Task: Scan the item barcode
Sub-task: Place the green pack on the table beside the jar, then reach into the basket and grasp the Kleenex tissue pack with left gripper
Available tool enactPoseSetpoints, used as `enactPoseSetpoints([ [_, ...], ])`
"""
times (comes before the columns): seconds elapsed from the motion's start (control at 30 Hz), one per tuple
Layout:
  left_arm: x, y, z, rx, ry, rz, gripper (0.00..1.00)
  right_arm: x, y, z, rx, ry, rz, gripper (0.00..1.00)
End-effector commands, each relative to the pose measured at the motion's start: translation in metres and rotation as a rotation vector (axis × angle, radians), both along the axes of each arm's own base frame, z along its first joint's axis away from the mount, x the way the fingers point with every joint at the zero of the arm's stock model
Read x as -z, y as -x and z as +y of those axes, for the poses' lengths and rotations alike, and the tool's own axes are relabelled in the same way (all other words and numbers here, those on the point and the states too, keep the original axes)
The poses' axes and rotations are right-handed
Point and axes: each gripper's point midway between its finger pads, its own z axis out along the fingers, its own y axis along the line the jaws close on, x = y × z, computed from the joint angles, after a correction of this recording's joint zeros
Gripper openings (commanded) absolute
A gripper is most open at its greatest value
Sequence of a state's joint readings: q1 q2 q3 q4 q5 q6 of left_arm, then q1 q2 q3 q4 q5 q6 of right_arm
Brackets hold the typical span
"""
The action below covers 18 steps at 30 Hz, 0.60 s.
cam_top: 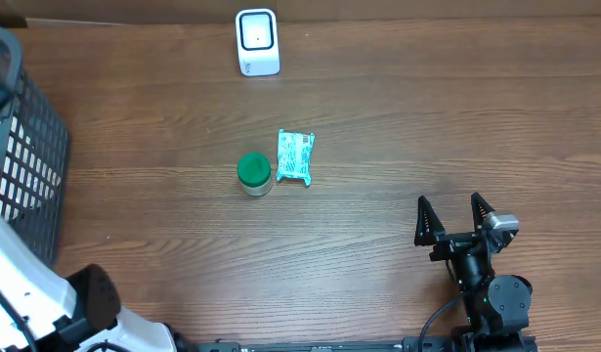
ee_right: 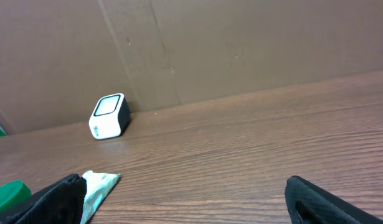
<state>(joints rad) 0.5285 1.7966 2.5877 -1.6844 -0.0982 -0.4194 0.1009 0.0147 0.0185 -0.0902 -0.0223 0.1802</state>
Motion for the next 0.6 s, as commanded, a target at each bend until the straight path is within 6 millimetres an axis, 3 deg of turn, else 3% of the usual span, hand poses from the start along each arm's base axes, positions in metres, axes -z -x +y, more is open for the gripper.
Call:
enactPoseSetpoints([
  [0.0, 0.022, 0.021, 0.044, -0.117, 0.033, 0.064, 0.72, 0.002, 0.0, 0.002, -0.008, -0.002, -0.004, 1.0],
  [0.07, 0.034, 0.033, 0.067, -0.179, 0.053, 0.094, 0.79, 0.002, 0.0, 0.002, -0.008, -0.002, -0.004, 1.0],
  [0.3, 0.101, 0.065, 0.125, -0.323, 0.148, 0.228, 0.79, 0.002, 0.0, 0.002, -0.008, -0.002, -0.004, 1.0],
  [0.47, 0.147, 0.072, 0.149, -0.309, 0.133, 0.32, 0.76, 0.002, 0.0, 0.002, -0.008, -0.002, -0.004, 1.0],
  [0.57, 0.17, 0.065, 0.161, -0.224, 0.088, 0.356, 0.75, 0.002, 0.0, 0.002, -0.008, -0.002, -0.004, 1.0],
])
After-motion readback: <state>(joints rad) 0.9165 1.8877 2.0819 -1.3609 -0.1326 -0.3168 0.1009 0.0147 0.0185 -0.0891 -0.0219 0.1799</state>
